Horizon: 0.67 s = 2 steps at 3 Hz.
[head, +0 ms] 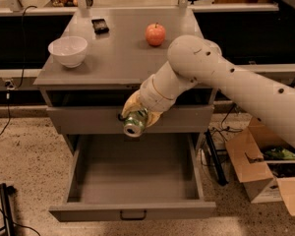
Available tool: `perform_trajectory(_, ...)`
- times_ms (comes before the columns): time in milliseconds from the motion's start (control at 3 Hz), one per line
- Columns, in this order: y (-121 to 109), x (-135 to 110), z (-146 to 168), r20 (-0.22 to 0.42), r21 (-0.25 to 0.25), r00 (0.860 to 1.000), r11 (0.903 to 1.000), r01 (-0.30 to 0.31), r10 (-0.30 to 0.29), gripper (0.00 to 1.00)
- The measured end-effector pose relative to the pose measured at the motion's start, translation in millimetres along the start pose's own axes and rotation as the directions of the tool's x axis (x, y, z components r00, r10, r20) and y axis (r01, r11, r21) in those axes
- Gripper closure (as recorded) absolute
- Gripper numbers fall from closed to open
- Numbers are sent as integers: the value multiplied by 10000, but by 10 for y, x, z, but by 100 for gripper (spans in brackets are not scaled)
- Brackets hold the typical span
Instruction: Pick green can from middle drawer and place on counter
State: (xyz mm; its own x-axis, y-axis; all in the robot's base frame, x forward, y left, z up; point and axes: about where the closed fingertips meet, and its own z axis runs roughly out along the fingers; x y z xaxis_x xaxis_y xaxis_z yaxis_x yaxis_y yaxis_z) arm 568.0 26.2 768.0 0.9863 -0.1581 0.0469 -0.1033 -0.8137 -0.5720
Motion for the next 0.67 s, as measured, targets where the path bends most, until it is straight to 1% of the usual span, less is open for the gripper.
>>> perform_trajectory(333, -4, 6, 4, -123, -38, 9999, 10000, 40, -41, 100)
perform_trajectory(667, -162, 75, -183, -385, -563, 9954, 9947, 855, -877, 100)
